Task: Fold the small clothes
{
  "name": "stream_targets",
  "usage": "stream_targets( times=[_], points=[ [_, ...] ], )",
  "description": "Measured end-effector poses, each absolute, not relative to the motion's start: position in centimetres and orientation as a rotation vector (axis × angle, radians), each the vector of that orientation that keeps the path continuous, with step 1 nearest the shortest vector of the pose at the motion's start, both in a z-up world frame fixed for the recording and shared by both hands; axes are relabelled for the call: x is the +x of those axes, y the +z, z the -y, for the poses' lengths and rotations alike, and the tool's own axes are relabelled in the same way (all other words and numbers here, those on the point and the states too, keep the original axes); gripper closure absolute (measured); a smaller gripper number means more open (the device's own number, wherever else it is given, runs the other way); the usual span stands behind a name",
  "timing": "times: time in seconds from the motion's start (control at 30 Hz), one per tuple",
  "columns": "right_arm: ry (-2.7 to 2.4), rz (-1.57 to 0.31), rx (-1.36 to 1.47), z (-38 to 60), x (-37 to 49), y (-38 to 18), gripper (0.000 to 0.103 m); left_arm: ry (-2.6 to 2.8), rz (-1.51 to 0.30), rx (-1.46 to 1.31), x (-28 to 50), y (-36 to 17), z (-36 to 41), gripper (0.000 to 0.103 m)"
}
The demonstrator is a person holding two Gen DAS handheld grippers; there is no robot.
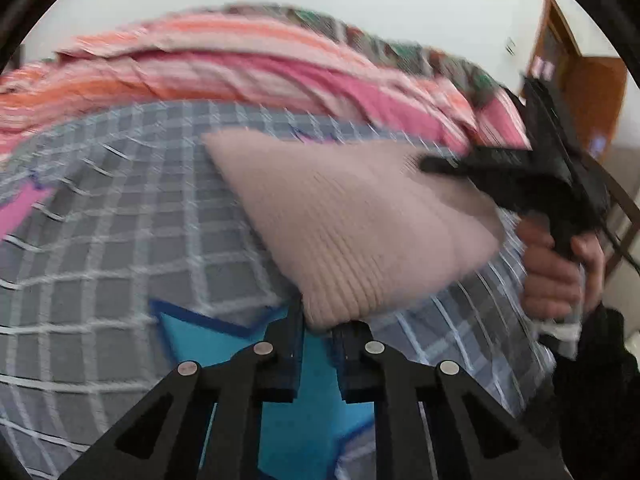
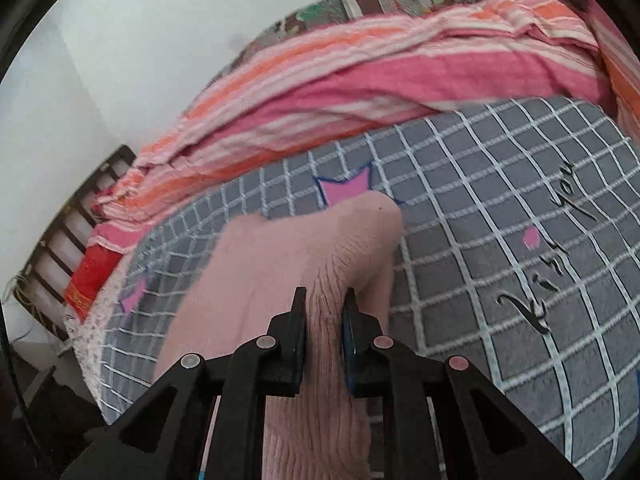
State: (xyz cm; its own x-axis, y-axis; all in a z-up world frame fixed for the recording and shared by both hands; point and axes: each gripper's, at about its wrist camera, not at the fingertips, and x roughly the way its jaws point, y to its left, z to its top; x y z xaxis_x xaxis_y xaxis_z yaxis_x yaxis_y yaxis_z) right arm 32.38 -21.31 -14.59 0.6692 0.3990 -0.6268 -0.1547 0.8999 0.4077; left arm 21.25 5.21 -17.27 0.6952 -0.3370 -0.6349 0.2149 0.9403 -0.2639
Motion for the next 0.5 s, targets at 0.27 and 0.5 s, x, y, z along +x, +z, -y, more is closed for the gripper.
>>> stream_targets(
  times=[0.27, 0.5],
  points=[
    [0.359, -0.827, 0.281, 20.5, 32.5, -16.3, 0.082, -0.322, -0.843, -0.255, 22.1, -18.6, -7.4, 0.082],
    [0.304, -0.767, 0.259, 22.4, 31.7, -14.4, 0.079, -0.306, -0.800, -0.279, 19.8, -17.9, -9.3, 0.069]
  ],
)
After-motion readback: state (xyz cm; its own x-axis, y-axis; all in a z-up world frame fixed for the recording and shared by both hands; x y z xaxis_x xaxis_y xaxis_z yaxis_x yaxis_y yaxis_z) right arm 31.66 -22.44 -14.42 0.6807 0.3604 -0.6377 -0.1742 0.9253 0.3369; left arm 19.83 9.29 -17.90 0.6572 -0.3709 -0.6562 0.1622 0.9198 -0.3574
